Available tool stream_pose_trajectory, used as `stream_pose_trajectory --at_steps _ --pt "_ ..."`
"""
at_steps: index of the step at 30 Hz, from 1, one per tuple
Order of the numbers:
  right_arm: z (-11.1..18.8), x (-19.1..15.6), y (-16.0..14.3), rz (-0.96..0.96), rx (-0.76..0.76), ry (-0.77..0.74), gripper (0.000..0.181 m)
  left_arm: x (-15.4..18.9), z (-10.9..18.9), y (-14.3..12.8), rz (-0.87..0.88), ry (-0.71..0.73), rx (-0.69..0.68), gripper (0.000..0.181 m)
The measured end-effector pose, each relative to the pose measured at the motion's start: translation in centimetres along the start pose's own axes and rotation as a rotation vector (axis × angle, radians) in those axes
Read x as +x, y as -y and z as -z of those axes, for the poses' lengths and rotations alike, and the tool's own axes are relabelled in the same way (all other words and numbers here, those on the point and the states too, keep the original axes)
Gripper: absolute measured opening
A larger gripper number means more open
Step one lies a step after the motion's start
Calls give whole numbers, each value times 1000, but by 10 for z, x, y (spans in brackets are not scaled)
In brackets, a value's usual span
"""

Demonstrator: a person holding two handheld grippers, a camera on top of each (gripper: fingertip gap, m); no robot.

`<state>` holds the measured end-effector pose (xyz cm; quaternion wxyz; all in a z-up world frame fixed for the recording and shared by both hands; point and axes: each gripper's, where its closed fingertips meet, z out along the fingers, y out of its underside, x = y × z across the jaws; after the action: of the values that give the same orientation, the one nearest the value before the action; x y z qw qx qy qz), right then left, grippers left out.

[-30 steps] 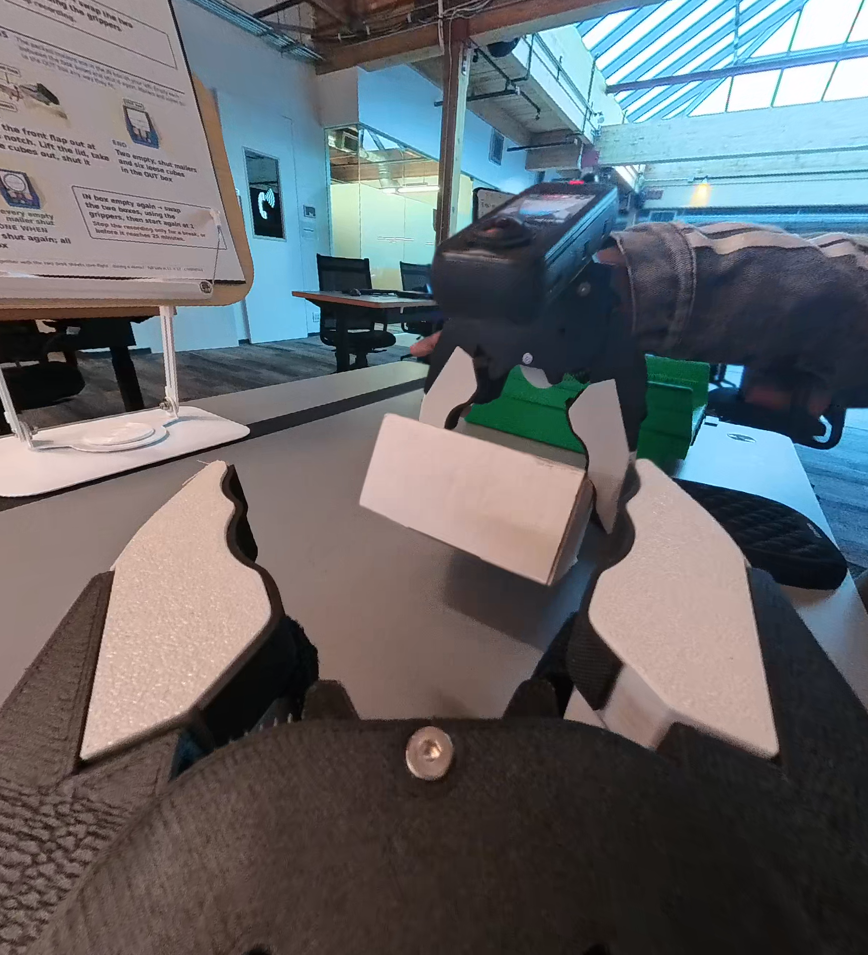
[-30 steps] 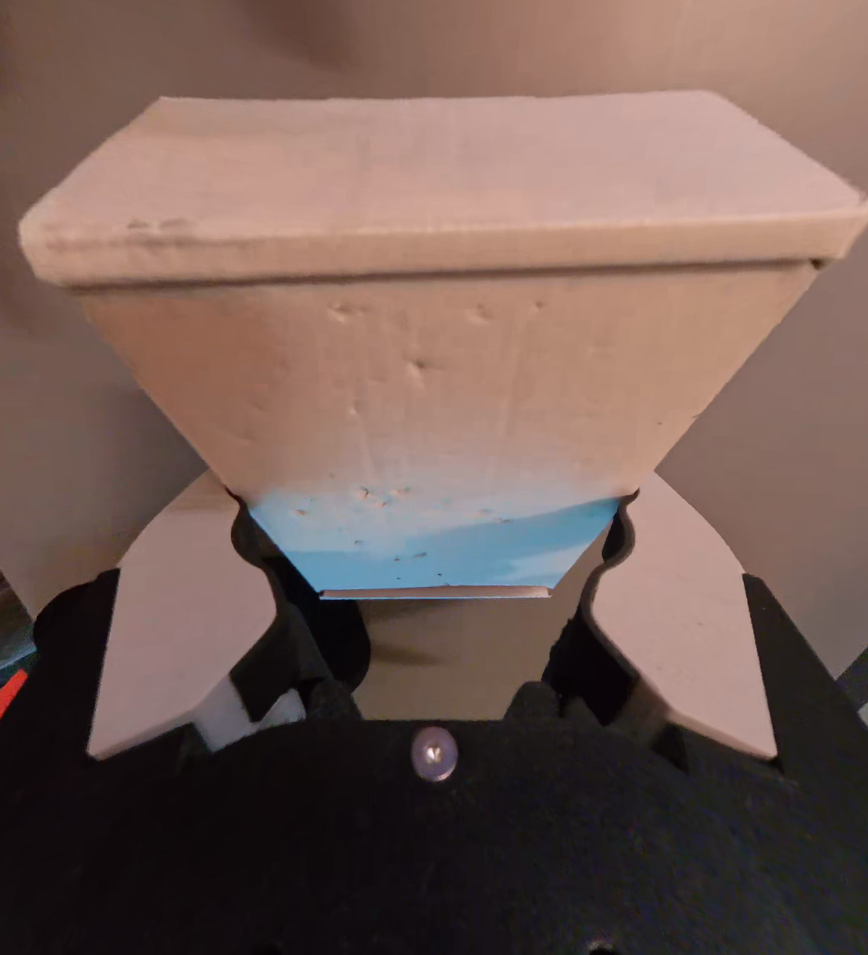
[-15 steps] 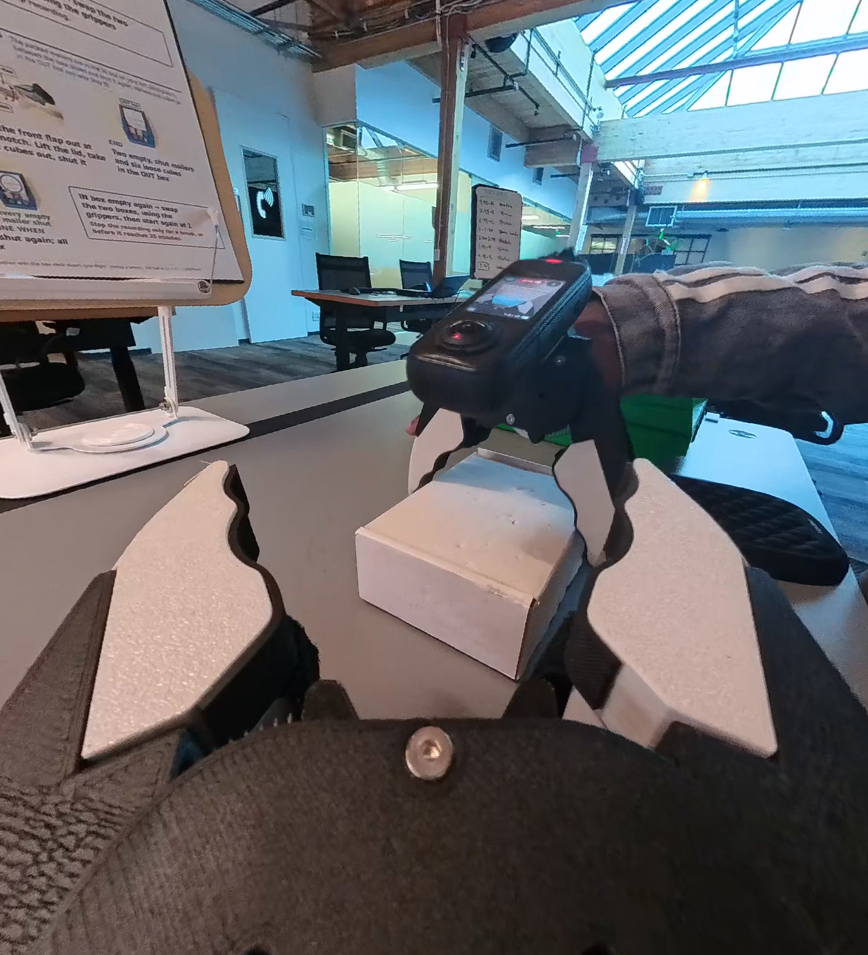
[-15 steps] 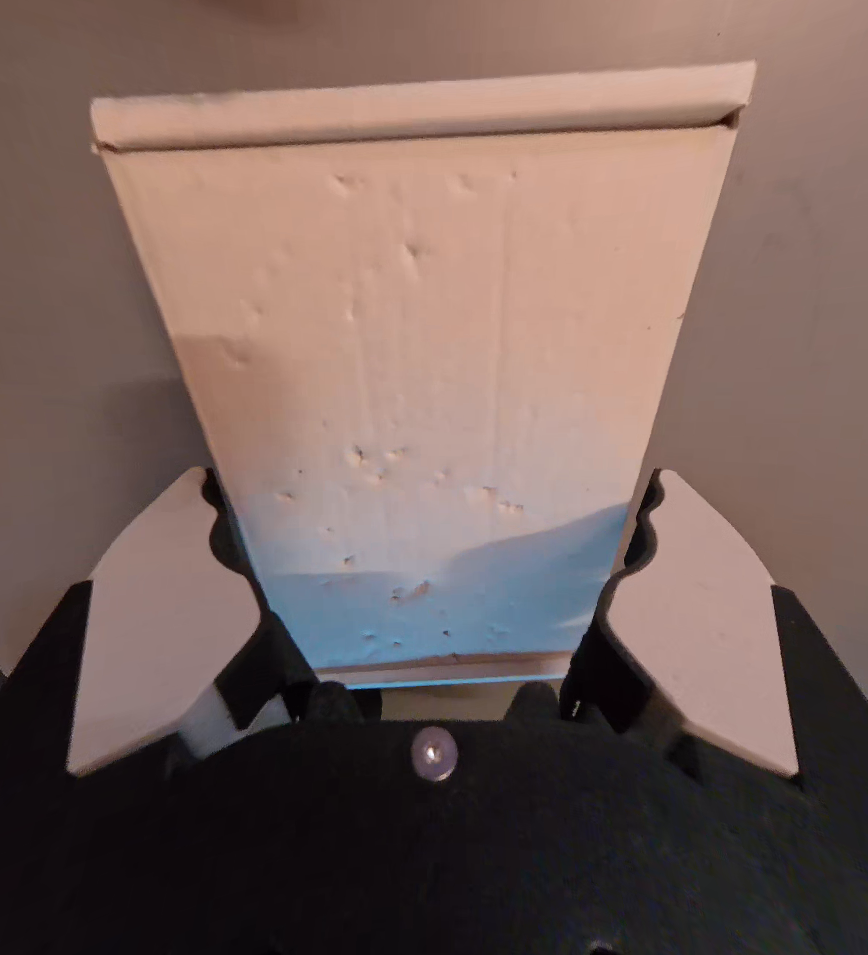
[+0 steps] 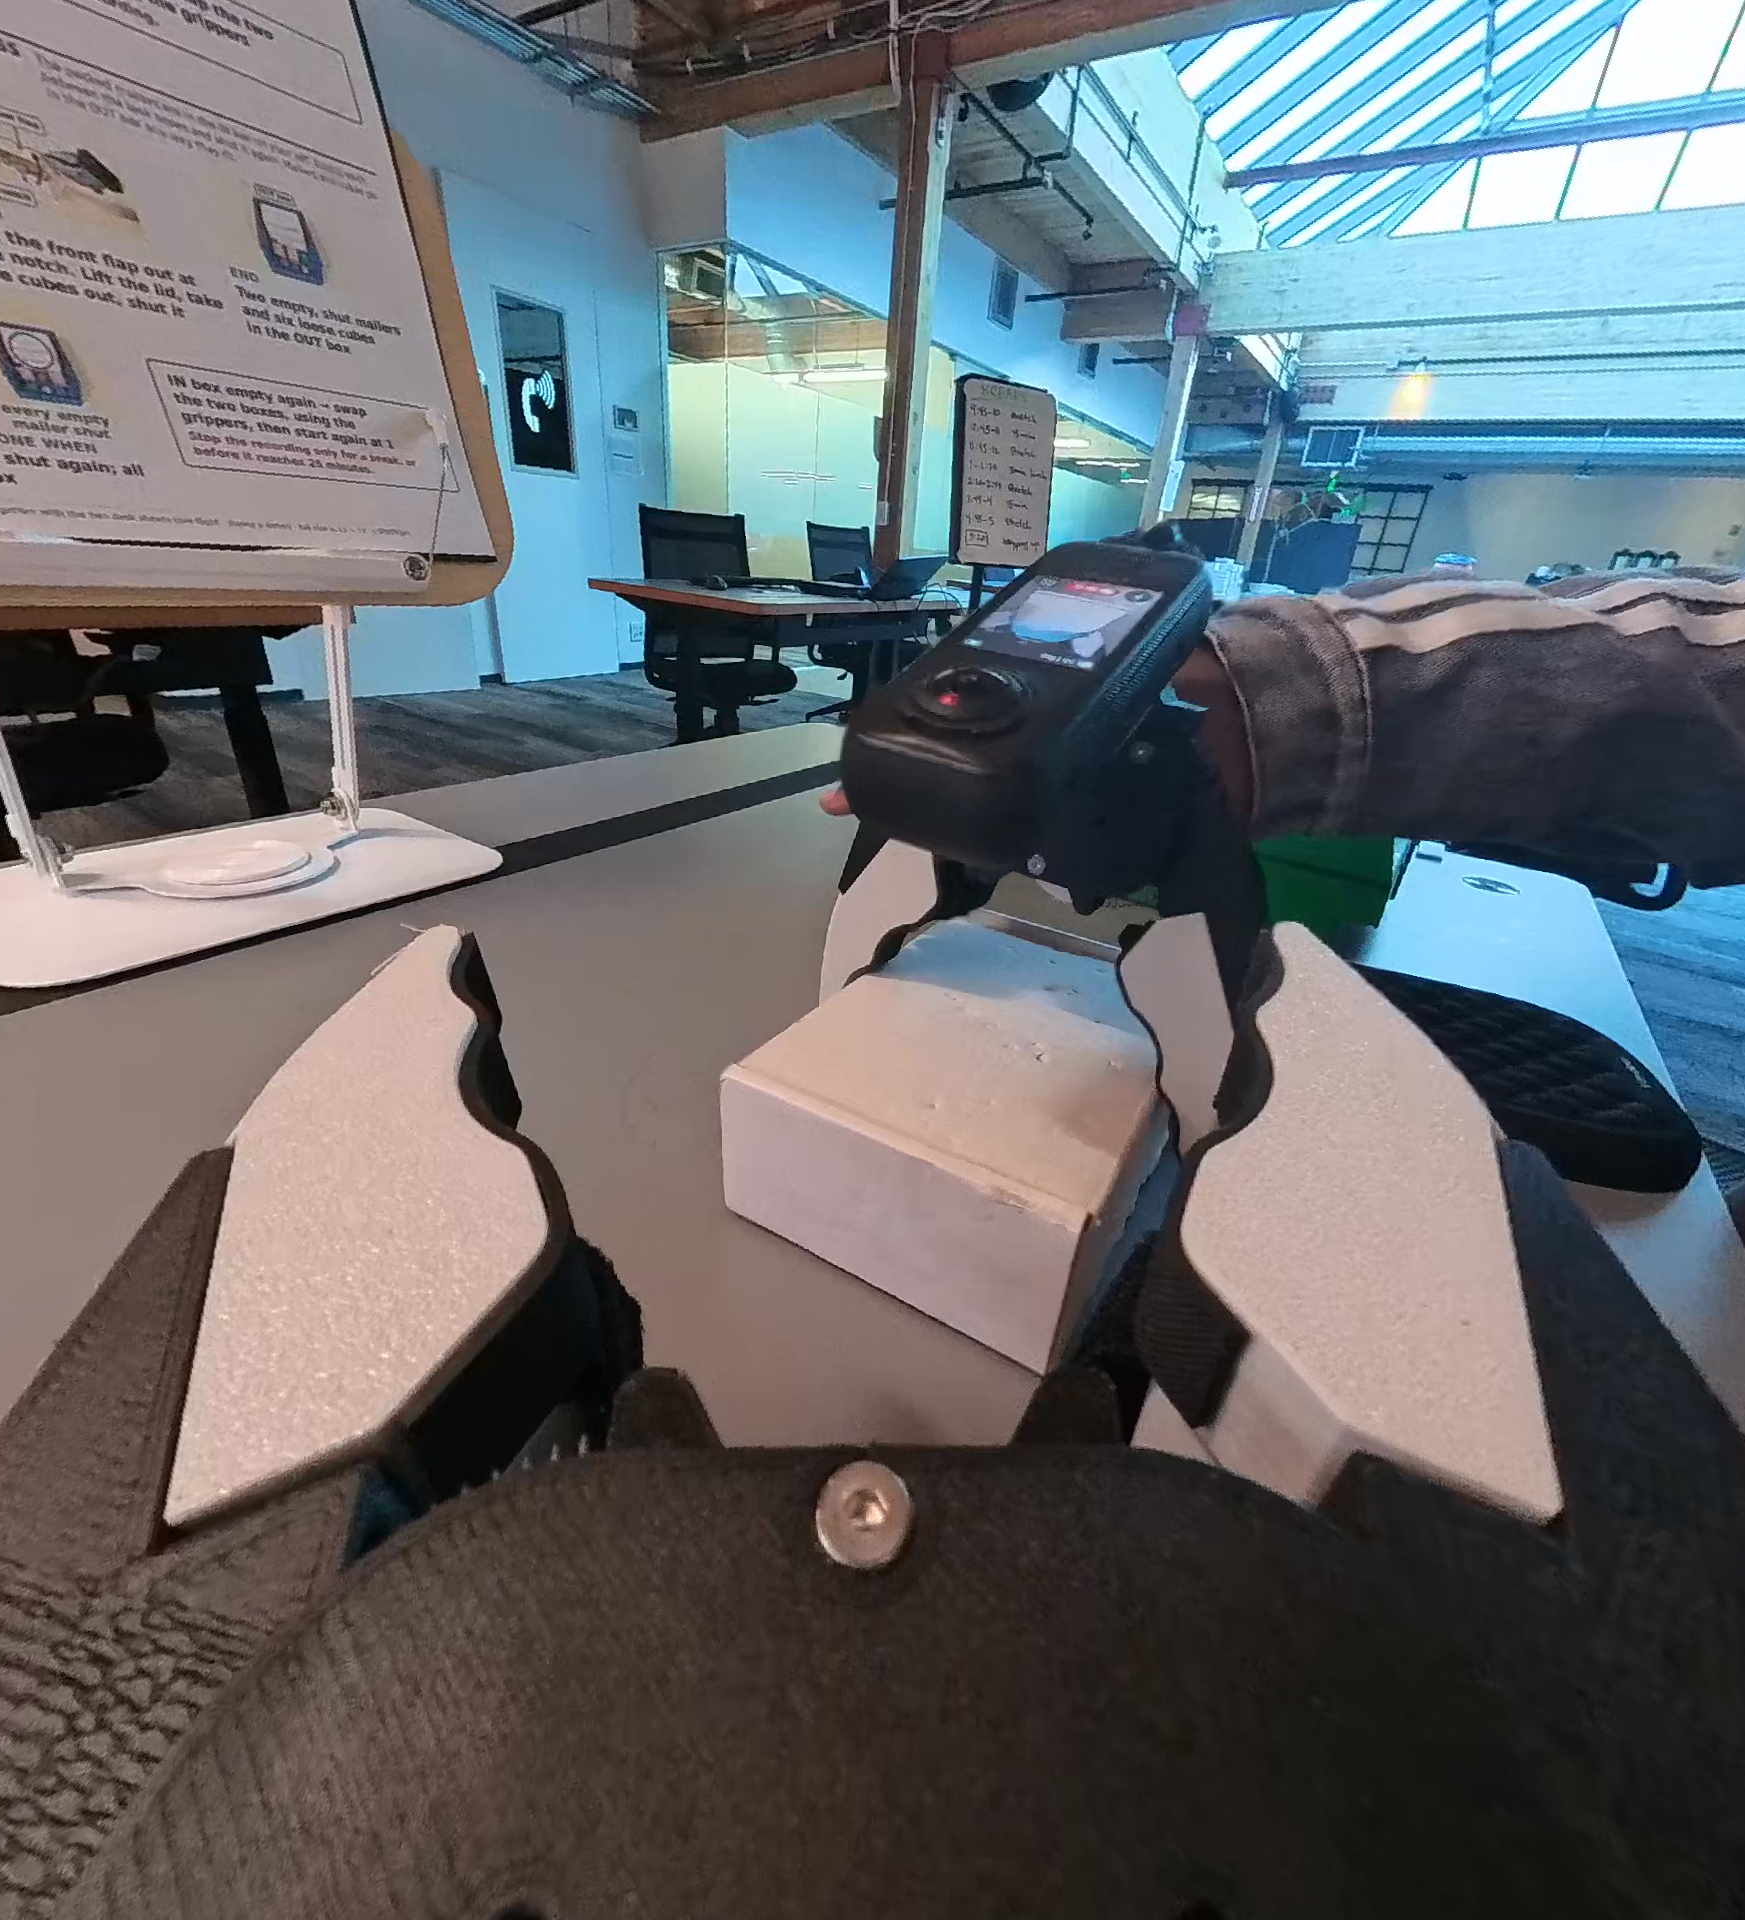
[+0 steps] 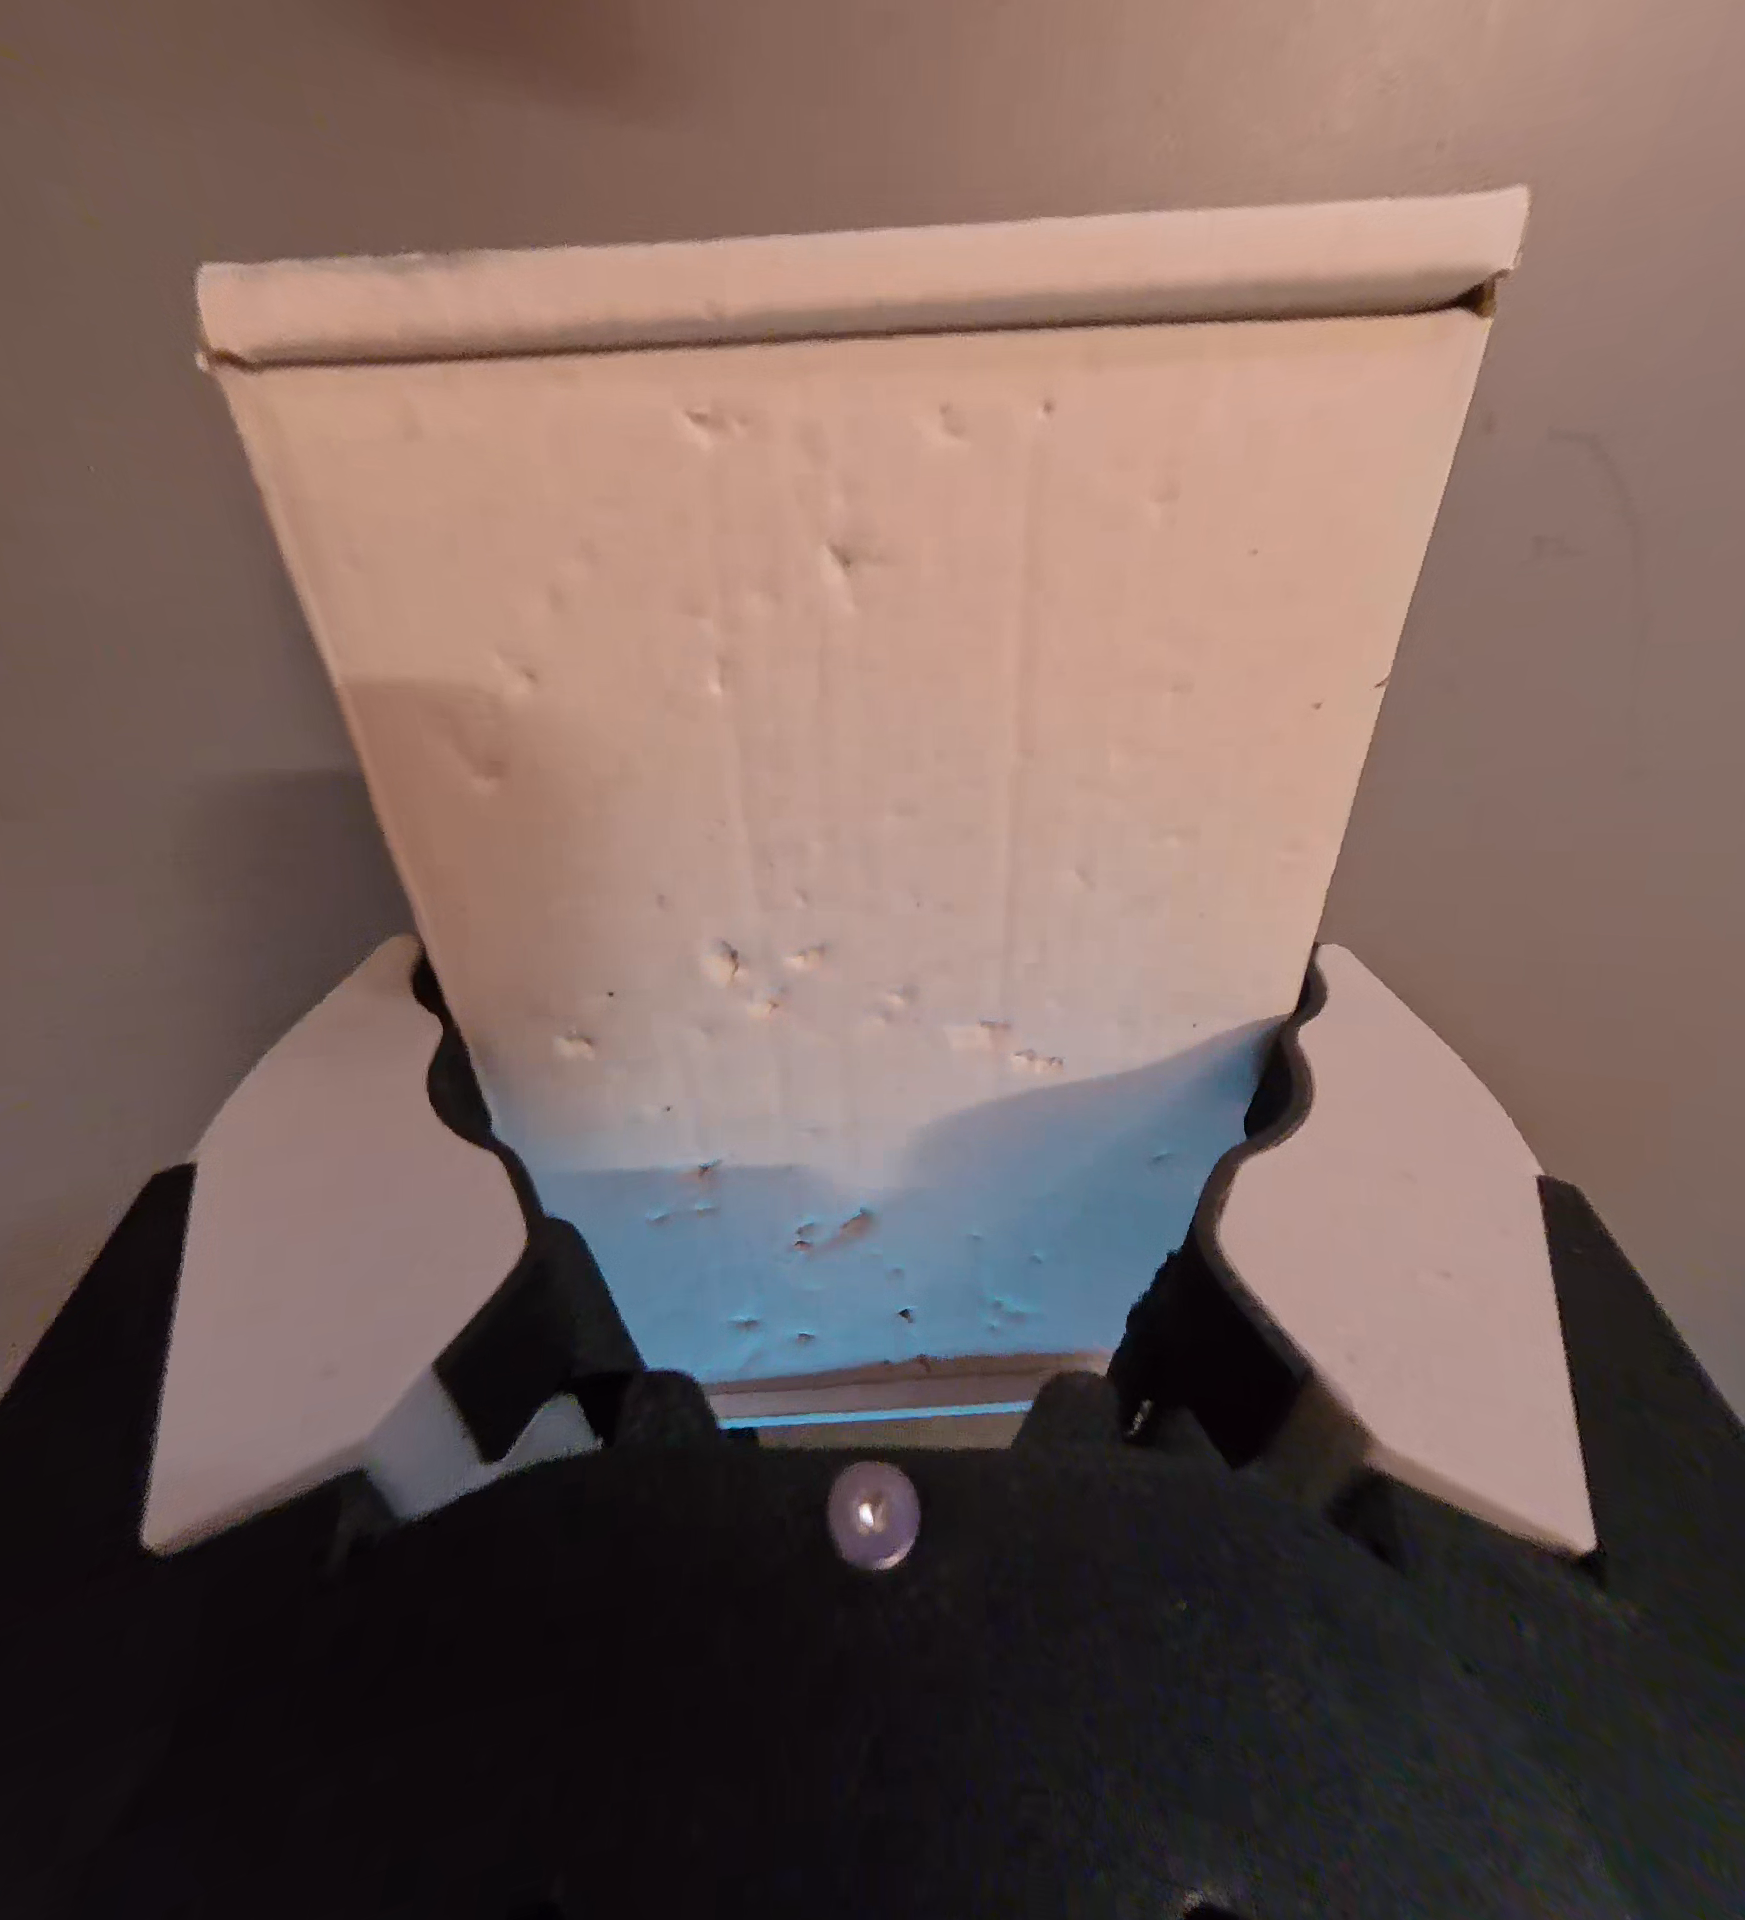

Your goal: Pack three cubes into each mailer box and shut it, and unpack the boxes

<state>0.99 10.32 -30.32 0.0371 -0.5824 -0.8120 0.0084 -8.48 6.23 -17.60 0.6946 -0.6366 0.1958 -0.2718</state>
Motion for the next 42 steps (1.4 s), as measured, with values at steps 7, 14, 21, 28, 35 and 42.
stream_pose_trajectory --at_steps 7,14,21,28,35,42 --pt "17 -3 2 40 -21 15 141 1 0 0 -8 -2 -2 132" --pt "54 -2 -12 50 -5 -36 141 2 0 -1 -15 -3 -5 131" --pt "106 -13 -102 -41 -74 -83 140 0 0 -1 3 3 0 131" --pt "150 -26 -241 -233 -228 -160 140 -7 2 1 57 13 20 130" --pt "159 -37 -347 -357 -309 -197 140 -11 3 2 90 18 27 128" --pt "116 -30 -379 -318 -324 -187 139 -13 3 1 105 23 28 127"
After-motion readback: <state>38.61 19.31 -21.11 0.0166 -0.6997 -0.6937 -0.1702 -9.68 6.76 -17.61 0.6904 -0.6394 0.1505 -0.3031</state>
